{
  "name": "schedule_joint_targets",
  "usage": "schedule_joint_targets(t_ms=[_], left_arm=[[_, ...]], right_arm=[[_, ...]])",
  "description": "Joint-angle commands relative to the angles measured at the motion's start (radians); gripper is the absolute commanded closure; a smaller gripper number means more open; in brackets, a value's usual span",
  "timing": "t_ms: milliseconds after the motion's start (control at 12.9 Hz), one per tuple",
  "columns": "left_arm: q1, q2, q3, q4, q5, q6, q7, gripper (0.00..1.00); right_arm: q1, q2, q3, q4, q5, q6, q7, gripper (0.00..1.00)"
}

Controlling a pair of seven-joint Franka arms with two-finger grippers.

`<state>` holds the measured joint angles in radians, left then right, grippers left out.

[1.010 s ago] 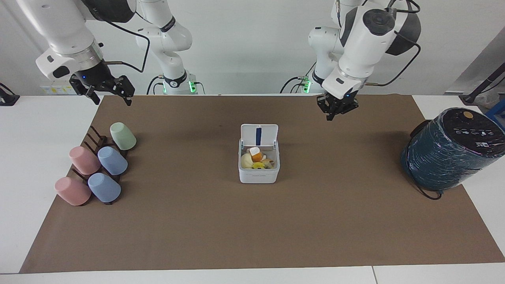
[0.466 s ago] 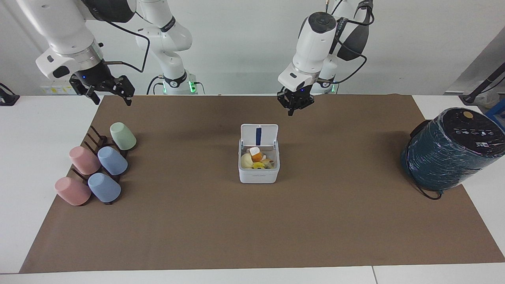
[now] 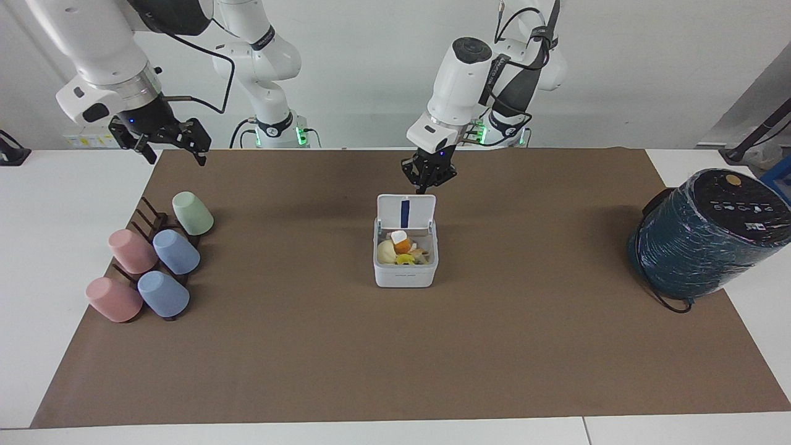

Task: Close trash can lid
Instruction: 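Swing the left gripper toward the trash bin's grey lid, then push the grey lid down over the bin with the left gripper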

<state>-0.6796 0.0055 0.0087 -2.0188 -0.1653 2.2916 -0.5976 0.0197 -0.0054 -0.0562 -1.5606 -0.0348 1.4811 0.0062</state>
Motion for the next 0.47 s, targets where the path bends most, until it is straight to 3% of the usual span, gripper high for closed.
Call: schedule_joint_targets(t_ms=[0, 233, 388], left_arm=[[-0.012, 0.042, 0.017, 0.003, -0.063, 0.15, -0.057, 0.99], [0.0, 0.077, 0.017, 0.018, -0.072, 0.27, -0.097, 0.99], [0.02, 0.141, 0.017, 0.073, -0.108, 0.302, -0.099, 0.99]], right_arm=[[-0.006, -0.015, 0.004, -0.009, 0.001, 0.002, -0.02, 0.0], [-0.006, -0.015, 0.004, -0.009, 0.001, 0.002, -0.02, 0.0], [-0.006, -0.015, 0.004, -0.009, 0.001, 0.002, -0.02, 0.0]])
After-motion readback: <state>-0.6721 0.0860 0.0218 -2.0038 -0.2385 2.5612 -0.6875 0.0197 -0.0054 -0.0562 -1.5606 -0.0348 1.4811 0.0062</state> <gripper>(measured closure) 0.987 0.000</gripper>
